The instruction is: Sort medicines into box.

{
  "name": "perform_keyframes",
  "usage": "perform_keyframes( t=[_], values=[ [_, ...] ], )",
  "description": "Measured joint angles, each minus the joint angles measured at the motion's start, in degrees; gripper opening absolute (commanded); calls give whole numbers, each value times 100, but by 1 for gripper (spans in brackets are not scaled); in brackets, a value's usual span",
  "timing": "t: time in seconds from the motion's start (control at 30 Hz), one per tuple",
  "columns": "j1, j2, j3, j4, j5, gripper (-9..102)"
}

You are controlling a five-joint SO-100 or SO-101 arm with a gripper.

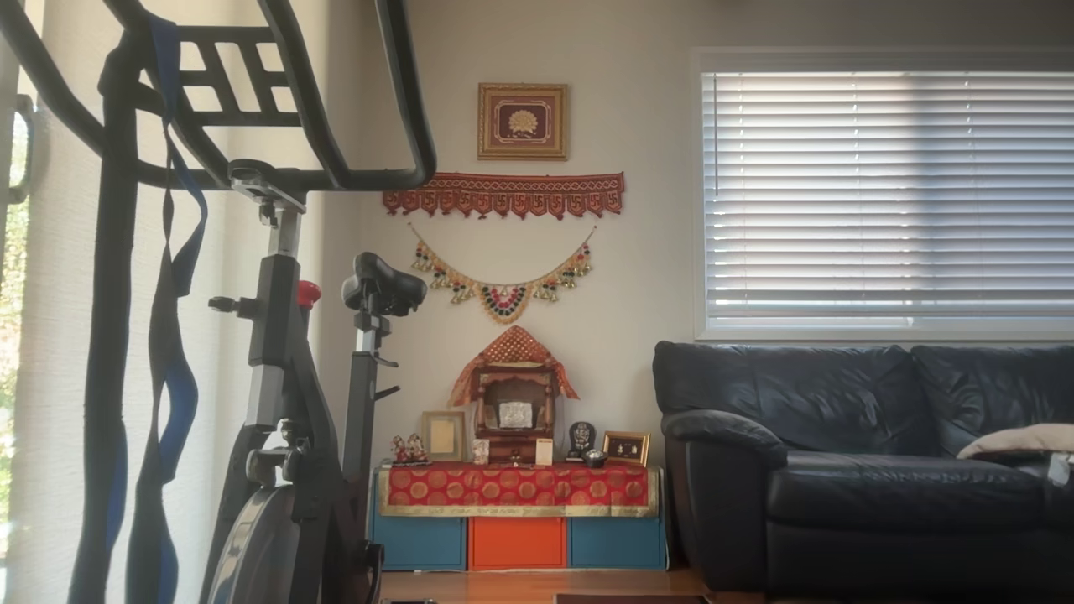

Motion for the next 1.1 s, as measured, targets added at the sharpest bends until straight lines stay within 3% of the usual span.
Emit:
perform_keyframes(
  t=[0.2,0.5,0.63,1.1],
  values=[
    [0,352,-97,492,18,2],
    [-299,940,-721,1854,729,1],
    [-677,940,-1433,2681,1125,1],
    [-2162,53,-3454,3964,3094,1]
  ],
)
